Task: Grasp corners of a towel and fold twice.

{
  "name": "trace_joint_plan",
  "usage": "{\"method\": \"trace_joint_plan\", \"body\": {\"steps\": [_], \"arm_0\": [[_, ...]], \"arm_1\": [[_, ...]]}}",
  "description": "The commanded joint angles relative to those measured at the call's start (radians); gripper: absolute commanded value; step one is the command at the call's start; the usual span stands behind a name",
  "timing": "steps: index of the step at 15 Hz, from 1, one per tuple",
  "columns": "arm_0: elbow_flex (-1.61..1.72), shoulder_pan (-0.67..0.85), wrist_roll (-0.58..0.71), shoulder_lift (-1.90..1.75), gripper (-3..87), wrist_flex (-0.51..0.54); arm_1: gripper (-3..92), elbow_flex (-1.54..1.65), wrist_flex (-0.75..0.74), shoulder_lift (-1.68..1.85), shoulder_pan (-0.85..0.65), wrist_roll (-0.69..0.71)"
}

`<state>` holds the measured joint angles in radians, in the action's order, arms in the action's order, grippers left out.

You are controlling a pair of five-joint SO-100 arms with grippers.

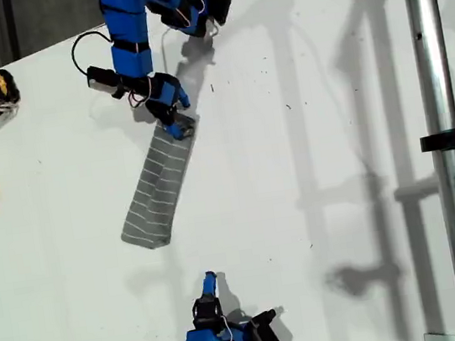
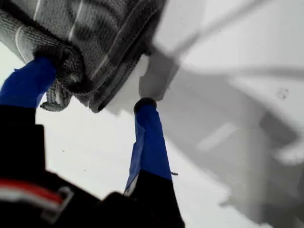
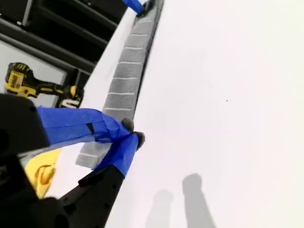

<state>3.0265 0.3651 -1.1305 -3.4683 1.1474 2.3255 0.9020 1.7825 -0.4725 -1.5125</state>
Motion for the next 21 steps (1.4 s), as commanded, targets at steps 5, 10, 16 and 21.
{"method": "trace_joint_plan", "body": {"steps": [5,10,16,21], "arm_0": [[-0.012,-0.005,-0.009,-0.008,-1.4,0.020],[-0.011,-0.005,-0.006,-0.008,-1.4,0.008],[-0.012,-0.015,-0.018,-0.008,-1.4,0.011],[-0.017,-0.021,-0.031,-0.008,-1.4,0.037]], "arm_1": [[35.3,-0.081,0.060,0.201,-0.023,0.029],[35.7,-0.025,0.023,0.135,-0.052,0.032],[36.9,-0.359,0.109,-0.302,-0.060,0.097],[21.0,-0.425,0.049,-0.353,-0.054,0.123]]}}
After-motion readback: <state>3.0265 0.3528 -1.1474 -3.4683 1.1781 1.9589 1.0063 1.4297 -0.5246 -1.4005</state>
